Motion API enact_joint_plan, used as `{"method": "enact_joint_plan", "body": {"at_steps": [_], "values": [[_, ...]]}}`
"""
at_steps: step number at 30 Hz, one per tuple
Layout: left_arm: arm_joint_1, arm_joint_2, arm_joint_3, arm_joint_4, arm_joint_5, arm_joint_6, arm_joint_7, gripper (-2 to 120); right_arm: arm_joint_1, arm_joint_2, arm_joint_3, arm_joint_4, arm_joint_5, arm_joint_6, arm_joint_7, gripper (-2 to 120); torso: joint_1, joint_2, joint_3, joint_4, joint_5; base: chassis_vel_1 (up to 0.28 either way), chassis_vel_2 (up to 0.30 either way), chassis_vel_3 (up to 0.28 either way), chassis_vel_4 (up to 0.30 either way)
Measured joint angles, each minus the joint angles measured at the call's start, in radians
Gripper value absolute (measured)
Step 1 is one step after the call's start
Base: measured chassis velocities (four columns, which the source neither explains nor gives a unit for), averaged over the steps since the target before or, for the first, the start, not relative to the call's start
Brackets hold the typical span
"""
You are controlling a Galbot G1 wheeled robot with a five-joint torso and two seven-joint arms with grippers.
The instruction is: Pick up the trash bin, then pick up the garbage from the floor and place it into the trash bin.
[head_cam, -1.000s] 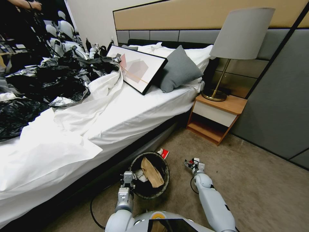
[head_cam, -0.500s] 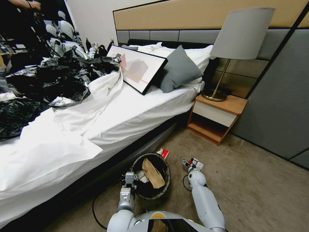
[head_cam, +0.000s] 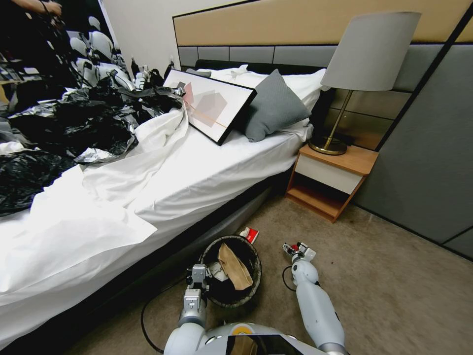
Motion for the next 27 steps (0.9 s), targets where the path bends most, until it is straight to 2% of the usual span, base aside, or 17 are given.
{"method": "enact_joint_plan", "body": {"at_steps": [27], "values": [[-0.002,-0.003,0.006,0.008,0.009,-0.002,0.000,1,0.084,-0.004,-0.014,-0.173,-0.021,0.042,-0.036,100,0.000,0.000,0.000,0.0001,0.0000,0.000,0.000,0.000,0.000]]}}
